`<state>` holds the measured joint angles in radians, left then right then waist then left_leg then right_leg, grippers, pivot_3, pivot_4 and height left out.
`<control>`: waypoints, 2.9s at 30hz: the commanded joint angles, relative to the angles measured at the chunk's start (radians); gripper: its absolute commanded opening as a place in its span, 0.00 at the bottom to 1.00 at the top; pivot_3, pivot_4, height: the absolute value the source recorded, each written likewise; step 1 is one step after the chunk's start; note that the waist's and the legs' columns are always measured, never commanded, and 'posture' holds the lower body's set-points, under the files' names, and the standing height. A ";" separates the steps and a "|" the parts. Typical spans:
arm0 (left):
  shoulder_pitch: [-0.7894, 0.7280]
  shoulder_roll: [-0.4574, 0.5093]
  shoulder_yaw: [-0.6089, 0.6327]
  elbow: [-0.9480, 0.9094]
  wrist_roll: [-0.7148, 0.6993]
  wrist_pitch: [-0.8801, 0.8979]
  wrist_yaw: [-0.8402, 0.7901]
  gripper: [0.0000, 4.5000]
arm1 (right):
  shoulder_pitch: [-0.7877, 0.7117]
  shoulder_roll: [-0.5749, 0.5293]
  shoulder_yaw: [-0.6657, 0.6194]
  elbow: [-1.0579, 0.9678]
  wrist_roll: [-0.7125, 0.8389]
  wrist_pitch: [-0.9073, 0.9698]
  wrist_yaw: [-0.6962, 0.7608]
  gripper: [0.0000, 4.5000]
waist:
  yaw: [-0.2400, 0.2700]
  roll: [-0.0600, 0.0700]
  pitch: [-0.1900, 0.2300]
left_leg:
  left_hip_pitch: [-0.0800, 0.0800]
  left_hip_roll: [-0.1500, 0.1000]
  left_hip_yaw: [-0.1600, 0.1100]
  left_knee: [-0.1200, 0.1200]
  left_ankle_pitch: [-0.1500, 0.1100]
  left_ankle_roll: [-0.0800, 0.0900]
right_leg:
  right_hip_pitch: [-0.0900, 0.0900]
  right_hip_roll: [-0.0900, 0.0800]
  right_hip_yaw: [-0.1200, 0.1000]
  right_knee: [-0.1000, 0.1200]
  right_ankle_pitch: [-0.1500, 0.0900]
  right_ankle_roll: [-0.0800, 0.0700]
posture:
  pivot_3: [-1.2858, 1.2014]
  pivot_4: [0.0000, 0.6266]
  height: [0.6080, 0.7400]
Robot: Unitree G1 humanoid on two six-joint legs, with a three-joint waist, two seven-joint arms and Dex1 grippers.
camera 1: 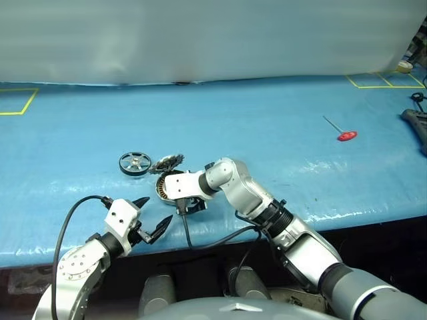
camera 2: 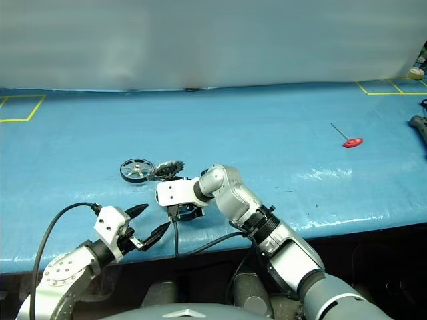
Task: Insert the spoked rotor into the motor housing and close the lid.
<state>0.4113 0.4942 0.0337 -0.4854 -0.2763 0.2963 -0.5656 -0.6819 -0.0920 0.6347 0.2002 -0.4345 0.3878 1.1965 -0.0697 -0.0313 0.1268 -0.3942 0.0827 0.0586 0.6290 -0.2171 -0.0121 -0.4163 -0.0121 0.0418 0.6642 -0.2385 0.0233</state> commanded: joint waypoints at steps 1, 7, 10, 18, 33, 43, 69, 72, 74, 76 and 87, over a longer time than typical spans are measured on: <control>-0.006 0.002 0.007 -0.044 0.000 -0.016 -0.001 1.00 | 0.020 -0.005 0.040 0.018 0.021 0.032 0.007 0.99 | 0.001 0.000 0.000 | 0.000 0.000 0.000 0.000 0.000 0.000 | 0.000 0.001 0.000 0.000 0.000 0.000 | 0.52 0.24 1.00; -0.014 0.001 0.000 -0.039 -0.002 -0.015 -0.005 1.00 | 0.008 -0.029 0.034 -0.035 0.049 0.063 0.003 0.99 | 0.007 0.000 0.000 | -0.003 0.000 0.001 -0.001 0.000 -0.001 | -0.008 0.001 0.001 0.000 0.000 -0.001 | 0.52 0.24 1.00; -0.017 0.003 -0.002 -0.038 -0.003 -0.014 -0.009 1.00 | 0.001 -0.046 0.030 -0.068 0.061 0.076 0.004 0.99 | 0.009 0.000 0.001 | -0.006 0.000 0.001 -0.001 -0.001 -0.001 | -0.010 0.001 0.002 0.000 0.000 -0.001 | 0.52 0.24 1.00; -0.027 0.009 -0.005 -0.034 -0.008 -0.012 -0.024 1.00 | -0.016 -0.080 0.025 -0.124 0.087 0.104 -0.014 0.99 | 0.020 0.001 0.001 | -0.015 0.000 0.001 0.000 -0.001 -0.002 | -0.013 0.002 0.002 0.000 0.001 -0.003 | 0.52 0.24 1.00; -0.045 0.008 -0.008 -0.018 -0.002 -0.013 -0.049 1.00 | -0.054 -0.132 0.006 -0.198 0.142 0.144 -0.047 0.99 | 0.035 0.001 0.003 | -0.017 0.000 0.000 0.001 -0.001 -0.002 | -0.013 0.002 0.002 -0.001 0.001 -0.002 | 0.52 0.24 1.00; -0.046 0.007 -0.014 -0.015 -0.006 -0.014 -0.059 1.00 | -0.004 -0.160 -0.147 -0.368 0.318 0.226 -0.062 0.99 | 0.036 0.002 0.004 | -0.018 0.000 -0.001 0.001 -0.001 -0.002 | -0.013 0.003 0.002 -0.001 0.001 -0.002 | 0.52 0.24 1.00; -0.005 -0.073 -0.061 -0.005 0.064 -0.145 -0.003 1.00 | 0.654 -0.086 -0.506 -0.410 0.469 -0.047 -0.688 0.99 | 0.033 0.002 0.005 | -0.017 -0.001 -0.001 0.005 -0.001 -0.002 | -0.012 0.003 0.004 -0.001 0.000 0.006 | 0.52 0.24 1.00; -0.004 -0.072 -0.065 -0.010 0.066 -0.137 0.001 1.00 | 0.652 -0.091 -0.489 -0.365 0.452 -0.084 -0.716 0.99 | 0.033 0.002 0.004 | -0.017 -0.001 -0.001 0.005 -0.001 -0.002 | -0.012 0.003 0.005 -0.001 0.000 0.005 | 0.52 0.24 1.00; -0.004 -0.072 -0.067 -0.014 0.065 -0.133 0.001 1.00 | 0.653 -0.089 -0.480 -0.352 0.456 -0.095 -0.722 0.99 | 0.033 0.002 0.005 | -0.018 -0.001 -0.001 0.005 -0.001 -0.002 | -0.012 0.003 0.005 -0.001 0.000 0.006 | 0.52 0.24 1.00; -0.004 -0.072 -0.069 -0.017 0.065 -0.129 0.003 1.00 | 0.657 -0.090 -0.471 -0.347 0.463 -0.091 -0.721 0.99 | 0.033 0.002 0.004 | -0.018 -0.001 -0.001 0.005 -0.001 -0.002 | -0.012 0.003 0.005 -0.001 0.000 0.005 | 0.52 0.24 1.00; 0.000 -0.077 -0.087 -0.029 0.053 -0.120 0.004 1.00 | 0.701 -0.120 -0.459 -0.358 0.476 -0.055 -0.717 0.64 | 0.034 0.002 0.004 | -0.017 -0.001 -0.001 0.005 -0.001 -0.002 | -0.012 0.003 0.005 -0.001 0.000 0.006 | 0.52 0.24 1.00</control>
<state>0.4094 0.4213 -0.0503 -0.4723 -0.2085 0.1752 -0.5654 0.0150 -0.2071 0.1740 -0.1302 0.0298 0.3285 0.4804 -0.0360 -0.0293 0.1312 -0.4114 0.0820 0.0574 0.6339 -0.2182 -0.0140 -0.4282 -0.0085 0.0465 0.6632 -0.2386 0.0289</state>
